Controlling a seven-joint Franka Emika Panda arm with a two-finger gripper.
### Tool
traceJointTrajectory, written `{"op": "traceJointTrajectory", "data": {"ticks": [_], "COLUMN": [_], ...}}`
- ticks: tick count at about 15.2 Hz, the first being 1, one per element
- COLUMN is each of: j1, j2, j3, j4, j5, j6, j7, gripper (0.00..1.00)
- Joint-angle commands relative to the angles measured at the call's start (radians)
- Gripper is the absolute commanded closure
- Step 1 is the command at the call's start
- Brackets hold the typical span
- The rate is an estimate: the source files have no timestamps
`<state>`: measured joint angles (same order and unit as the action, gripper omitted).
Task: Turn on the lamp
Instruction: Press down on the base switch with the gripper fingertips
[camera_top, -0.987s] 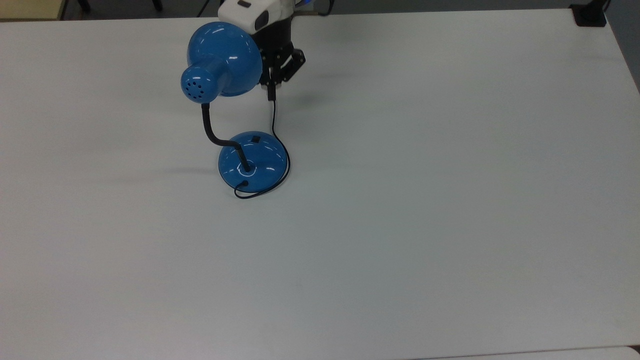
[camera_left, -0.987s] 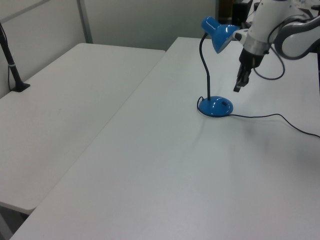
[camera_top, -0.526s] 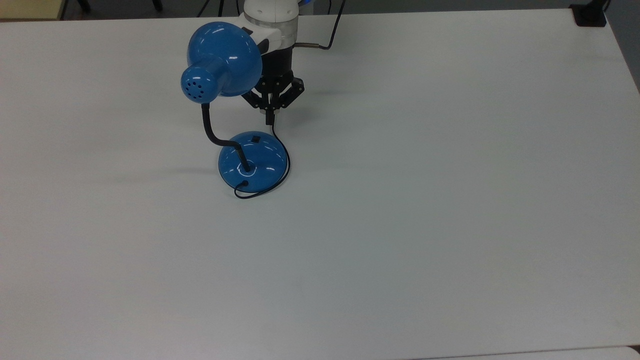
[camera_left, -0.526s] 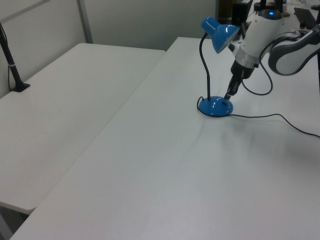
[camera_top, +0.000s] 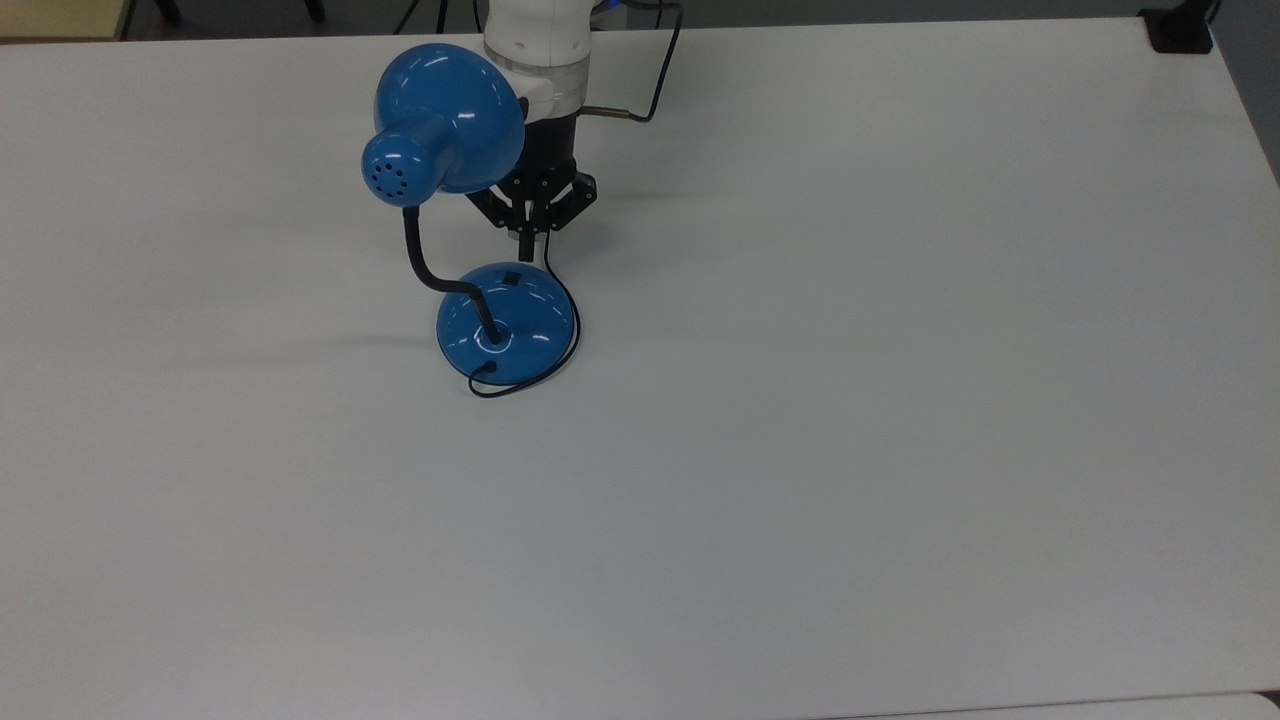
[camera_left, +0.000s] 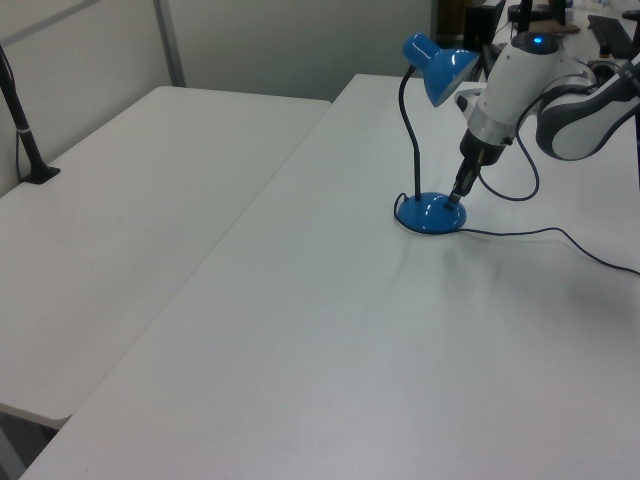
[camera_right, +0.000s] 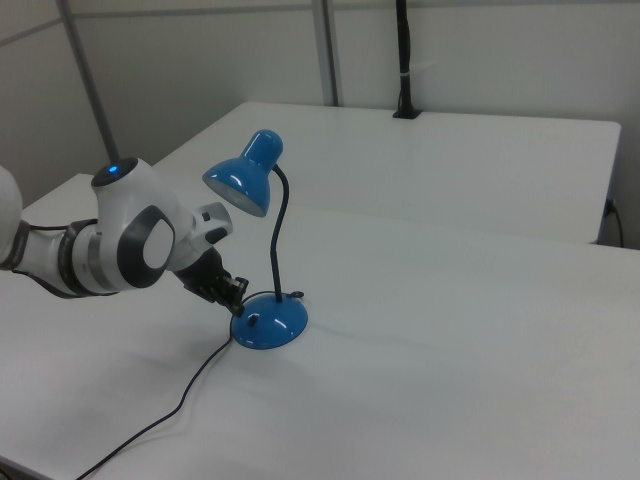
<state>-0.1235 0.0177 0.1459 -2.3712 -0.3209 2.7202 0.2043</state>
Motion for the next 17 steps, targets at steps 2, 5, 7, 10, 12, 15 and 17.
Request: {"op": "traceJointTrajectory", "data": {"ticks": [2, 5, 7, 10, 12, 15, 17], "j1": [-0.015, -0.022, -0.022, -0.022, -0.022, -0.022, -0.022], "j2": [0.056, 0.059, 0.065, 0.094, 0.105, 0.114, 0.120], "j3": [-0.008, -0.011, -0.009, -0.011, -0.011, -0.011, -0.011], "j4": [0.035, 0.040, 0.047, 0.063, 0.072, 0.075, 0.075], "j5": [-0.067, -0.075, -0.075, -0.076, -0.084, -0.089, -0.090], "j6": [0.046, 0.047, 0.049, 0.049, 0.049, 0.049, 0.049], "j7": [0.082, 0.089, 0.089, 0.089, 0.089, 0.090, 0.090], "gripper": [1.00, 1.00, 1.00, 1.00, 1.00, 1.00, 1.00]}}
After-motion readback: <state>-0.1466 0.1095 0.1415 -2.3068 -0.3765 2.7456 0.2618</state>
